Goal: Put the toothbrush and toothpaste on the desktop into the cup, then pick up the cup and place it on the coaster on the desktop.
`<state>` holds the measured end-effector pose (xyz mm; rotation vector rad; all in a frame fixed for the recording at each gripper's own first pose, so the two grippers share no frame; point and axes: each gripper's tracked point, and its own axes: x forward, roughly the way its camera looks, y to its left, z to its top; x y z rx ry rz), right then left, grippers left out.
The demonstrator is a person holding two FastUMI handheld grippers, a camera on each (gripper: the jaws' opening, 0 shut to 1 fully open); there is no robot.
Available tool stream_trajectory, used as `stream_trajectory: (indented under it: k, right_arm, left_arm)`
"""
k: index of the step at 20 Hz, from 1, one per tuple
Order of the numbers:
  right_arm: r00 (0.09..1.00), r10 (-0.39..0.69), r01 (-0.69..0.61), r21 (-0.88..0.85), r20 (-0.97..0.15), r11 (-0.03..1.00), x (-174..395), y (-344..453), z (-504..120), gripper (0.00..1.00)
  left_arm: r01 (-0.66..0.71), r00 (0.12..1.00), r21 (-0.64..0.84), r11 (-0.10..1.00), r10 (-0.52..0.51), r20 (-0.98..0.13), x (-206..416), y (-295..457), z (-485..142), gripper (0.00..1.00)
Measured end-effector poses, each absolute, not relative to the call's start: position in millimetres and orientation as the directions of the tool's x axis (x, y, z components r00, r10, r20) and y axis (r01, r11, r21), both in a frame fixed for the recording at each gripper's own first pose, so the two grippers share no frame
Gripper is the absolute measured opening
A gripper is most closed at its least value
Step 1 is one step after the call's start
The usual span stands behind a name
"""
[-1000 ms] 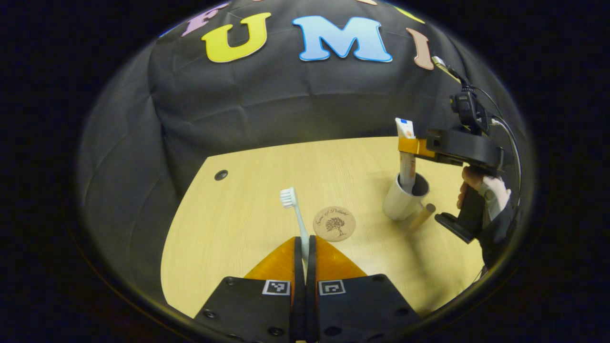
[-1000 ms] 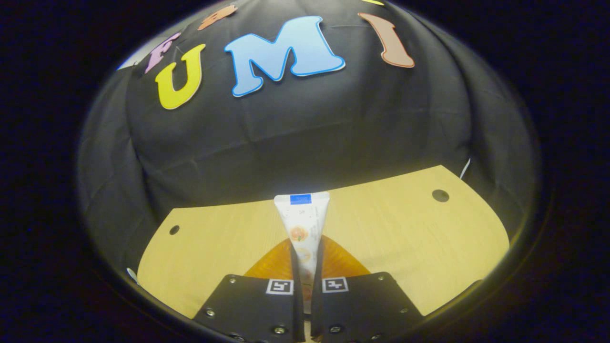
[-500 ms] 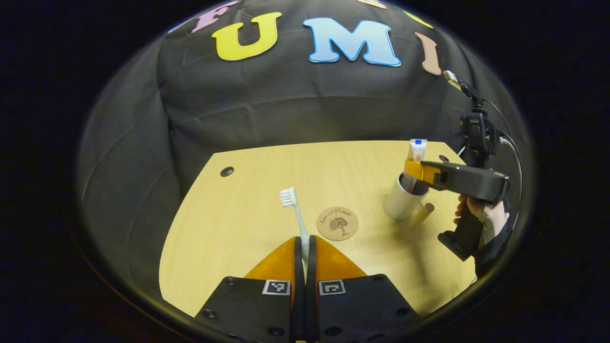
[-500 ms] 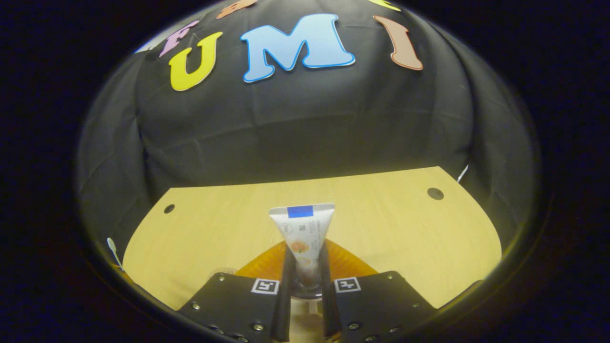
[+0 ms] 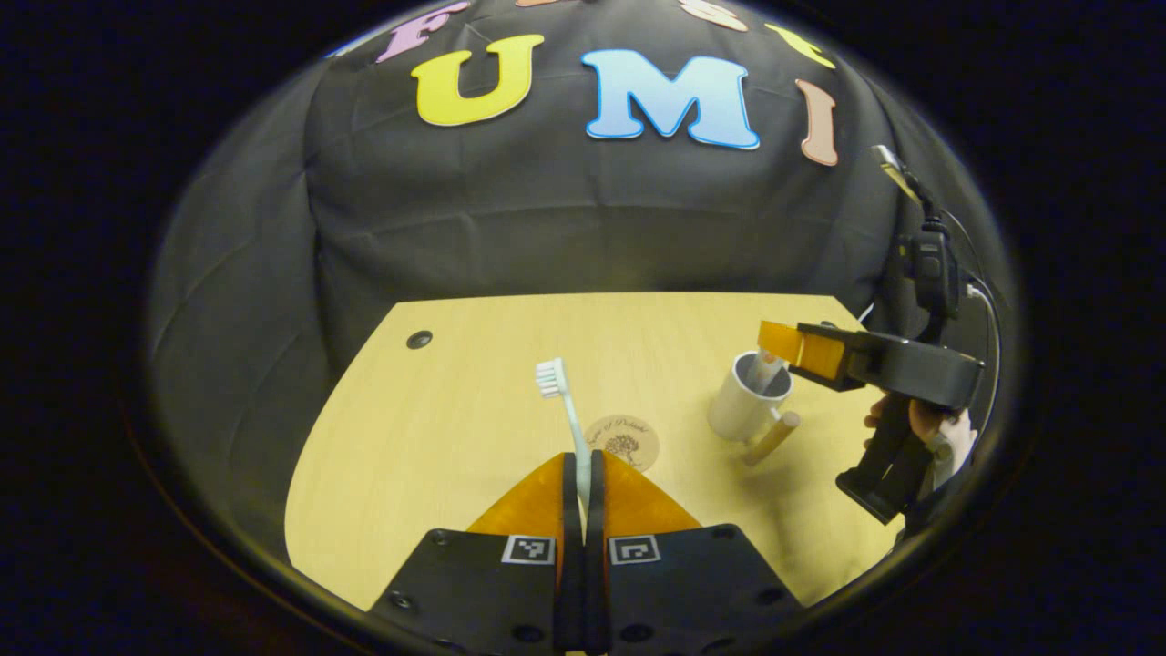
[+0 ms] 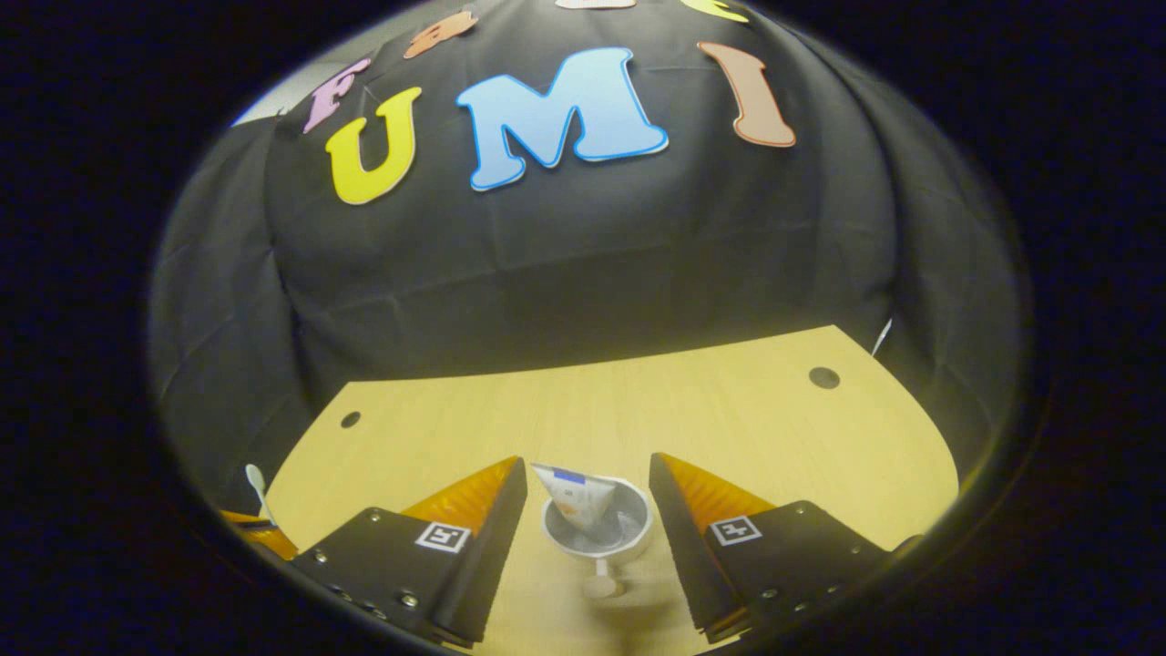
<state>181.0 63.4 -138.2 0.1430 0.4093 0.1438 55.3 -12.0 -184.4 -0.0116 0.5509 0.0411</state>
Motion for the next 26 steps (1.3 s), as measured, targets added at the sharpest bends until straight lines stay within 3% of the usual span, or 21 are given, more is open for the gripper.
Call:
stream_trajectory:
  k: [8, 15, 18, 26]
  right_arm:
    - [0.948, 0.087, -0.029, 0.191, -0.307, 0.981, 145.2, -3.8, -82.4, 0.8]
    - [0.929, 0.015, 0.075, 0.229, -0.369, 0.971, 103.5, -52.9, -113.6, 0.8]
    - [0.921, -0.011, 0.108, 0.229, -0.388, 0.967, 89.3, -72.6, -122.7, 0.8]
    - [0.892, -0.05, 0.158, 0.206, -0.449, 0.966, 66.9, -121.8, -142.0, 0.8]
  left_arm:
    - [0.128, 0.895, -0.13, 0.983, -0.171, -0.411, 114.7, -65.5, -157.0, 0.07]
    - [0.232, 0.897, -0.191, 0.954, -0.286, -0.337, 161.6, -111.0, -138.9, 0.07]
    - [0.224, 0.921, -0.24, 0.944, -0.286, -0.265, 184.4, -123.5, -130.4, 0.07]
    - [0.111, 0.949, -0.374, 0.921, -0.209, -0.235, 243.9, -138.9, -164.8, 0.07]
